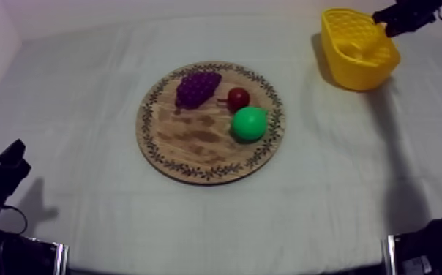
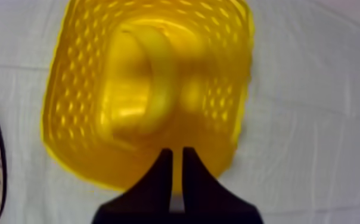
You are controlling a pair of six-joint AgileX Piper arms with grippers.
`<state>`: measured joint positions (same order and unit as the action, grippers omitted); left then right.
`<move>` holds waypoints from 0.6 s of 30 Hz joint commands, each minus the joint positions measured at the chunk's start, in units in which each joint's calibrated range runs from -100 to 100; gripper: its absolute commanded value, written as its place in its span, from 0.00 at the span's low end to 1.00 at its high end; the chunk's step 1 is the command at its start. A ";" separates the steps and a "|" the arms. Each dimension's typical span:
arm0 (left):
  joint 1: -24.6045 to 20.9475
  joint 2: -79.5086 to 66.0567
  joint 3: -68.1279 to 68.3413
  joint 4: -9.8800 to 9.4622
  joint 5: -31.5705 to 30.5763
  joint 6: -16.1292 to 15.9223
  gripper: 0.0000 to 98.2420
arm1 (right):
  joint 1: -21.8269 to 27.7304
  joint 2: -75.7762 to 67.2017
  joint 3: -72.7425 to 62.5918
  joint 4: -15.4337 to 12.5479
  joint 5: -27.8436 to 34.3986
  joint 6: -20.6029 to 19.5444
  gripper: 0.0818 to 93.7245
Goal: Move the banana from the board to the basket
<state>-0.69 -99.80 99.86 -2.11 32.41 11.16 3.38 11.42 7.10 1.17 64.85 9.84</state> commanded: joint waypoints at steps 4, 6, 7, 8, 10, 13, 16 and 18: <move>0.00 -0.03 0.03 0.03 0.00 0.00 0.00 | 0.96 -11.42 8.02 -0.71 -1.82 -0.37 0.06; 0.00 -0.03 0.03 0.03 0.00 0.00 0.00 | 1.37 -15.11 12.05 -0.58 -4.11 -1.22 0.06; 0.00 -0.03 0.03 0.03 0.00 0.00 0.00 | 1.55 -17.00 14.26 -0.47 -5.45 -1.64 0.06; 0.00 -0.03 0.03 0.03 0.00 0.00 0.00 | 1.73 -18.94 16.54 -0.30 -6.79 -2.12 0.05; 0.00 -0.03 0.03 0.03 0.00 0.00 0.00 | 2.13 -22.88 21.15 -0.12 -9.44 -2.84 0.05; 0.00 -0.03 0.03 0.03 0.00 0.00 0.00 | 2.79 -29.04 28.22 -0.33 -13.23 -3.17 0.03; 0.00 -0.03 0.03 0.03 0.00 -0.01 0.00 | 3.02 -35.70 35.64 -0.30 -16.66 -3.54 0.02; 0.00 -0.03 0.03 0.03 0.00 -0.02 0.00 | 2.83 -40.08 40.63 -0.03 -18.57 -3.86 0.01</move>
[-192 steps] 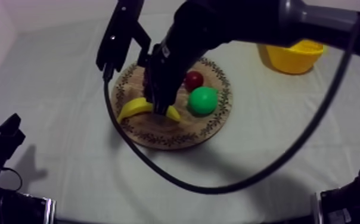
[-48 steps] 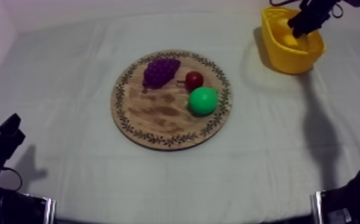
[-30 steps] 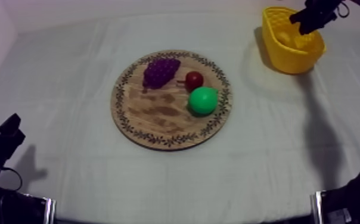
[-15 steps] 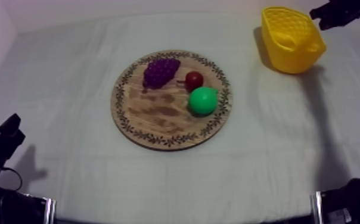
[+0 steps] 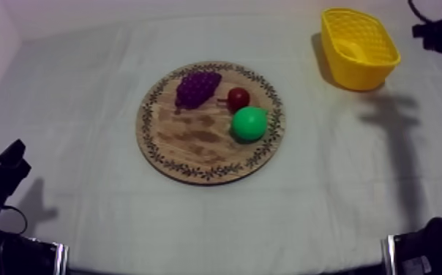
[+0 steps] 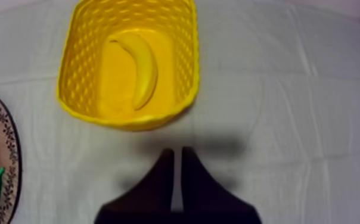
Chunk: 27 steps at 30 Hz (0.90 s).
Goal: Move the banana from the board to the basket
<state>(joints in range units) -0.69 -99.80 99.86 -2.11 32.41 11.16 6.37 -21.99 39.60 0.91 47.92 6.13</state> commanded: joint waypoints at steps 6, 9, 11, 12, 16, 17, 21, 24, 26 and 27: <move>0.00 -0.03 0.03 0.03 0.00 0.00 0.00 | -1.75 -18.48 22.46 0.75 -6.72 -1.31 0.01; 0.00 -0.03 0.03 0.03 0.00 0.03 0.00 | -3.05 -24.23 28.60 1.18 -8.43 -2.19 0.00; 0.00 -0.03 0.03 0.03 0.00 -0.01 0.00 | -3.53 -28.33 31.95 0.71 -8.86 -1.94 0.00; 0.00 -0.03 0.03 0.03 0.00 0.01 0.00 | -3.62 -30.48 33.41 0.29 -8.90 -1.63 0.00; 0.00 -0.03 0.03 0.03 0.00 -0.02 0.00 | -2.86 -38.88 38.50 -2.36 -8.48 0.57 0.00; 0.00 -0.03 0.03 0.03 0.00 -0.01 0.00 | -2.58 -40.71 39.57 -3.03 -8.12 1.14 0.00; 0.00 -0.03 0.03 0.03 0.00 0.00 0.00 | -1.61 -47.34 42.90 -5.10 -5.22 3.17 0.00; 0.00 -0.03 0.03 0.03 0.00 0.00 0.00 | -1.20 -52.09 45.13 -5.82 -2.81 3.98 0.00; 0.00 -0.03 0.03 0.03 0.00 0.00 0.00 | -1.10 -55.48 46.57 -5.98 -1.19 4.15 0.00; 0.00 -0.03 0.03 0.03 0.00 0.00 0.00 | -0.98 -57.28 47.28 -6.04 -0.40 4.18 0.00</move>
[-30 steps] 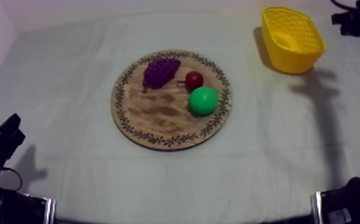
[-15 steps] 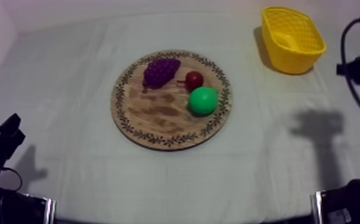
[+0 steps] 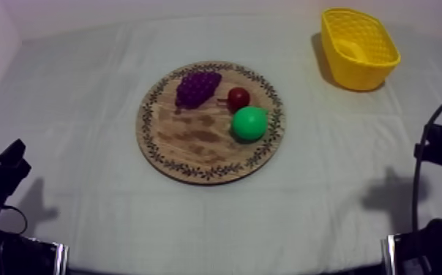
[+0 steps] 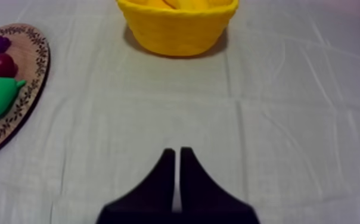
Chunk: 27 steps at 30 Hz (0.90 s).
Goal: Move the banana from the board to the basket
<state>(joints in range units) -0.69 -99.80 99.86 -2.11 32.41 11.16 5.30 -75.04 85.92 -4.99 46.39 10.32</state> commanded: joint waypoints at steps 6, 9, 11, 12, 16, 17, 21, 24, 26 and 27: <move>0.00 -0.03 0.03 0.03 0.00 0.00 0.00 | 0.83 -12.27 4.99 -0.17 3.62 -0.20 0.00; 0.00 -0.03 0.03 0.03 0.00 -0.02 0.00 | 1.19 -14.99 7.37 -0.31 3.38 -0.59 0.00; 0.00 -0.03 0.03 0.03 0.00 -0.01 0.00 | 1.36 -16.60 8.19 -0.40 3.46 -1.08 0.00; 0.00 -0.03 0.03 0.03 0.00 0.00 0.00 | 1.40 -17.40 8.45 -0.36 3.55 -1.42 0.00; 0.00 -0.03 0.03 0.03 0.00 -0.01 0.00 | 1.52 -19.91 9.06 0.84 4.04 -4.46 0.00; 0.00 -0.03 0.03 0.03 0.00 -0.01 0.00 | 1.52 -20.18 9.13 1.06 4.10 -4.95 0.00; 0.00 -0.03 0.03 0.03 0.00 0.00 0.00 | 1.55 -20.65 10.92 2.39 0.29 -6.29 0.00; 0.00 -0.03 0.03 0.03 0.00 0.00 0.00 | 1.53 -20.75 12.78 3.33 -6.96 -2.23 0.00; 0.00 -0.03 0.03 0.03 0.00 0.00 0.00 | 1.52 -20.78 13.27 3.57 -8.40 1.03 0.00; 0.00 -0.03 0.03 0.03 0.00 0.00 0.00 | 1.52 -20.79 13.42 3.63 -8.81 2.26 0.00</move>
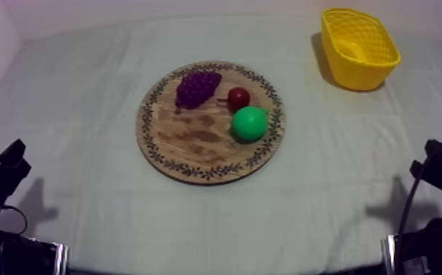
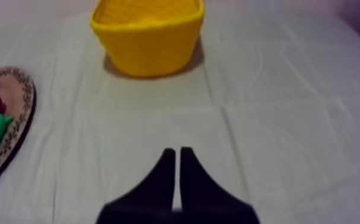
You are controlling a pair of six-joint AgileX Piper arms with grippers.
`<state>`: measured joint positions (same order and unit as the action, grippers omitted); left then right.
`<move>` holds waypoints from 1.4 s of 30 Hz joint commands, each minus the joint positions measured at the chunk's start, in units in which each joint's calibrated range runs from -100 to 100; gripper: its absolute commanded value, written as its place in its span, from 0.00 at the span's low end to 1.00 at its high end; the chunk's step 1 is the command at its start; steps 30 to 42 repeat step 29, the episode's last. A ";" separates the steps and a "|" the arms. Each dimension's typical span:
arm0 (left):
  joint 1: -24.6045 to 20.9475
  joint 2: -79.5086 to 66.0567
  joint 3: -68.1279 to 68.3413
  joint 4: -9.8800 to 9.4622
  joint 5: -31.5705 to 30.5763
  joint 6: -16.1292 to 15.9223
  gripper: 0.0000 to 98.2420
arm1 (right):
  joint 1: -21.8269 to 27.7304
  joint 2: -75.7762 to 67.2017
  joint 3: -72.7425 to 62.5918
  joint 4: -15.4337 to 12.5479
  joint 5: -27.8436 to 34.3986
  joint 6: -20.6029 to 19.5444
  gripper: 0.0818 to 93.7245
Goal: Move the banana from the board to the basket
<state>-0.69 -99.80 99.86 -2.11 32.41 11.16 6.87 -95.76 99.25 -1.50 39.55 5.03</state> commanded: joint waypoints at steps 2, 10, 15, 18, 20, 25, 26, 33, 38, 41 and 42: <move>0.00 -0.03 0.03 0.03 0.00 0.00 0.00 | -0.05 -0.08 0.26 0.23 -2.46 8.96 0.00; 0.00 -0.03 0.03 0.03 0.00 0.00 0.00 | -0.05 -0.08 0.41 0.30 -2.91 7.68 0.00; 0.00 -0.03 0.03 0.03 0.00 0.00 0.00 | -0.05 -0.08 0.42 0.30 -2.93 7.31 0.00; 0.00 -0.03 0.03 0.03 0.00 0.00 0.00 | -0.05 -0.08 0.42 0.30 -2.93 7.27 0.00; 0.00 -0.03 0.03 0.03 0.00 0.00 0.00 | -0.05 -0.08 0.42 0.30 -2.93 7.29 0.00; 0.00 -0.03 0.03 0.03 0.00 0.00 0.00 | -0.05 -0.08 0.42 0.30 -2.93 7.30 0.00; 0.00 -0.03 0.03 0.03 0.00 0.00 0.00 | -0.05 -0.08 0.42 0.30 -2.93 7.30 0.00; 0.00 -0.03 0.03 0.03 0.00 0.00 0.00 | -0.05 -0.08 0.42 0.30 -2.93 7.30 0.00; 0.00 -0.03 0.03 0.03 0.00 0.00 0.00 | -0.05 -0.08 0.42 0.30 -2.93 7.30 0.00; 0.00 -0.03 0.03 0.03 0.00 0.00 0.00 | -0.05 -0.08 0.42 0.30 -2.93 7.30 0.00; 0.00 -0.03 0.03 0.03 0.00 0.00 0.00 | -0.05 -0.08 0.42 0.30 -2.93 7.30 0.00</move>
